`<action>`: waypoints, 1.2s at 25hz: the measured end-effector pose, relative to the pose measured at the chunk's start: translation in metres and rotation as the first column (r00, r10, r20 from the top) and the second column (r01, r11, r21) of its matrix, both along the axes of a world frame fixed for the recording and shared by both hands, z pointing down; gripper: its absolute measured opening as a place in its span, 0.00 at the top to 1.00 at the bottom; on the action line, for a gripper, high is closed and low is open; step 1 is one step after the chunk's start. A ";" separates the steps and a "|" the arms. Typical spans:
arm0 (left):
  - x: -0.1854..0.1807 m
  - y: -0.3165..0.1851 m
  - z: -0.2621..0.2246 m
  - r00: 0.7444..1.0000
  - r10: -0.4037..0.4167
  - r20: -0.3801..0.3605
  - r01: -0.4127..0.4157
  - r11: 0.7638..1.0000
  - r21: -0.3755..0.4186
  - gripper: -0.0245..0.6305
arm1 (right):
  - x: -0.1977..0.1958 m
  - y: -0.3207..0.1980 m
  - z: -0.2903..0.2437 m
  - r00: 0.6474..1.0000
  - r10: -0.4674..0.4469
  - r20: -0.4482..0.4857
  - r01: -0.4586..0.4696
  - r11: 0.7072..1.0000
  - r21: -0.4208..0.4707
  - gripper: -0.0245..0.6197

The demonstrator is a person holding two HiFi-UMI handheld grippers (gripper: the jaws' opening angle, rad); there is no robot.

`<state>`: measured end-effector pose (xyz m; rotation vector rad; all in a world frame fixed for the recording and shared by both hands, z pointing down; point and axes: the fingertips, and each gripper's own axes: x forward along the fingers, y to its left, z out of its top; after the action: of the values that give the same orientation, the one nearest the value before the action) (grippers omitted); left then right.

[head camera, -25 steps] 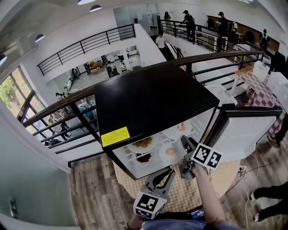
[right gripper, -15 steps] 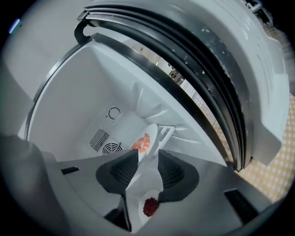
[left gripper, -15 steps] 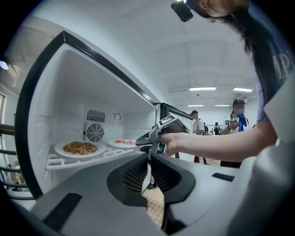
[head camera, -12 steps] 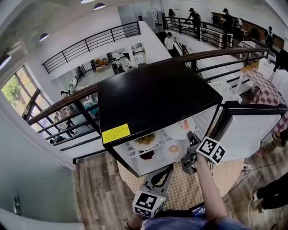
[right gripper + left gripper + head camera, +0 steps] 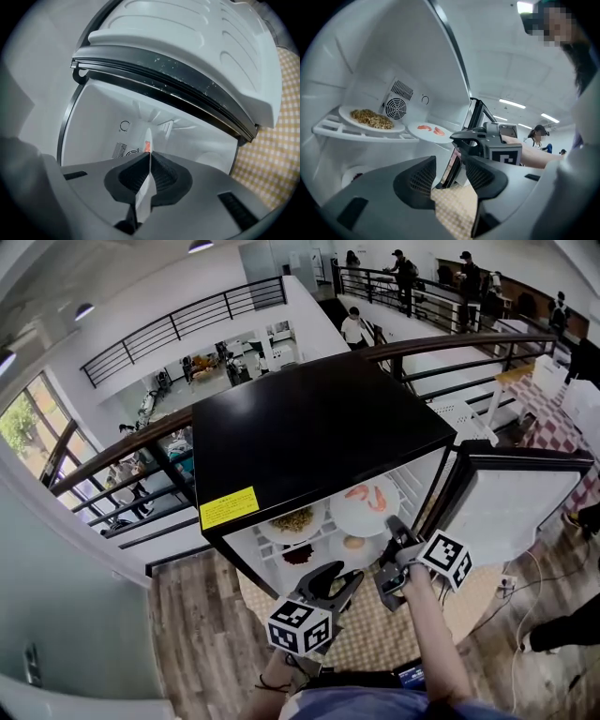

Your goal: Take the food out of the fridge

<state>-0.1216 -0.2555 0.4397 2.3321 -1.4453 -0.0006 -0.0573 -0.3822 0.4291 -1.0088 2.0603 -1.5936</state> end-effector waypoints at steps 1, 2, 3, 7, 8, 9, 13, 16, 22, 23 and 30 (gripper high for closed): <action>-0.002 -0.004 0.001 0.999 -0.002 -0.035 0.001 1.000 -0.008 0.67 | 0.001 0.003 0.000 1.000 -0.003 0.004 0.003 1.000 -0.005 0.93; -0.004 -0.009 0.001 0.998 -0.005 -0.069 0.005 1.000 -0.013 0.66 | 0.002 0.005 0.001 1.000 -0.006 0.011 0.007 1.000 -0.011 0.93; -0.006 -0.013 0.001 0.995 -0.009 -0.101 0.007 1.000 -0.018 0.66 | 0.003 0.008 0.002 1.000 -0.009 0.023 0.010 1.000 -0.020 0.93; -0.008 -0.030 0.001 0.980 -0.007 -0.197 0.001 0.999 -0.032 0.63 | 0.006 0.017 0.009 0.997 -0.019 0.074 0.023 0.998 -0.057 0.93; -0.008 -0.034 0.000 0.977 -0.006 -0.214 -0.001 0.999 -0.033 0.62 | 0.006 0.019 0.010 0.997 -0.024 0.079 0.029 0.998 -0.059 0.93; -0.008 -0.037 -0.001 0.974 -0.005 -0.226 -0.002 1.000 -0.031 0.62 | 0.007 0.021 0.011 0.996 -0.031 0.082 0.036 0.998 -0.059 0.93; -0.009 -0.049 -0.003 0.974 -0.030 -0.224 0.026 0.999 -0.021 0.62 | 0.009 0.030 0.013 0.995 -0.055 0.085 0.060 0.997 -0.055 0.93; -0.011 -0.050 -0.003 0.978 -0.047 -0.201 0.045 0.999 -0.015 0.62 | 0.012 0.038 0.014 0.994 -0.070 0.083 0.074 0.996 -0.048 0.93; 0.003 -0.034 0.001 0.981 -0.012 -0.191 0.011 1.000 -0.009 0.62 | 0.024 0.058 0.010 0.992 -0.122 0.044 0.121 0.992 0.034 0.93; 0.007 -0.031 0.001 0.982 -0.003 -0.189 0.002 1.000 -0.007 0.62 | 0.028 0.062 0.010 0.991 -0.126 0.050 0.124 0.991 0.040 0.93; 0.048 -0.001 0.019 0.981 0.069 -0.183 -0.077 0.996 -0.040 0.62 | 0.068 0.097 0.025 0.990 -0.125 0.068 0.124 0.992 0.029 0.93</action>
<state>-0.0741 -0.2565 0.4584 2.2803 -1.2580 -0.1530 0.0111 -0.2856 0.4544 -0.8191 2.1273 -1.6355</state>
